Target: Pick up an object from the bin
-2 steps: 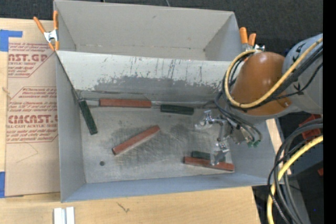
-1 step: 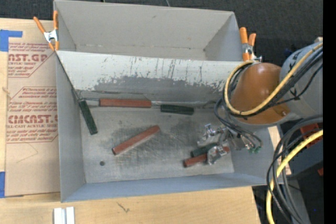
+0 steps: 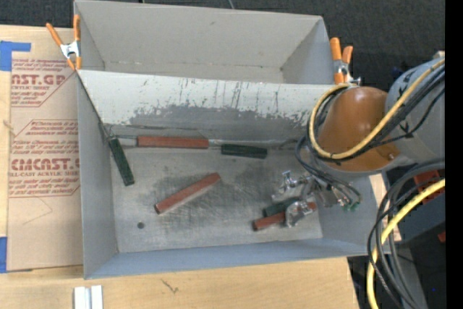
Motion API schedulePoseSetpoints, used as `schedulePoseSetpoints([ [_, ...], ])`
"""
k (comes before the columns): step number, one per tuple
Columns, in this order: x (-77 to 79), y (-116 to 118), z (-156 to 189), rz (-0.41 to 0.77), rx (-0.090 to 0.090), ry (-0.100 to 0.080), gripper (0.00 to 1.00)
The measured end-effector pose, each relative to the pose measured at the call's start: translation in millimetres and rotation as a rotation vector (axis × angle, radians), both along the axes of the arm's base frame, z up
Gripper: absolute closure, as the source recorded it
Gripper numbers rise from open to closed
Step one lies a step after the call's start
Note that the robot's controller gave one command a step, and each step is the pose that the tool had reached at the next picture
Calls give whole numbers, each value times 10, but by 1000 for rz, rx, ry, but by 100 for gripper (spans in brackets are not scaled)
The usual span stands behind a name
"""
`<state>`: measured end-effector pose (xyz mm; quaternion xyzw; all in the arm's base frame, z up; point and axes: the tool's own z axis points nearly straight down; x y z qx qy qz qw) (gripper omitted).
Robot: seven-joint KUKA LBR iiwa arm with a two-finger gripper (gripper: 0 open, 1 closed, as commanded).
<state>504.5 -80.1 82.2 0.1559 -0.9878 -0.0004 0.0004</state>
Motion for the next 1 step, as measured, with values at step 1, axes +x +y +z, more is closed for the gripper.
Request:
schedulePoseSetpoints([
  [1,132,149,1238,72,0,-3,100],
])
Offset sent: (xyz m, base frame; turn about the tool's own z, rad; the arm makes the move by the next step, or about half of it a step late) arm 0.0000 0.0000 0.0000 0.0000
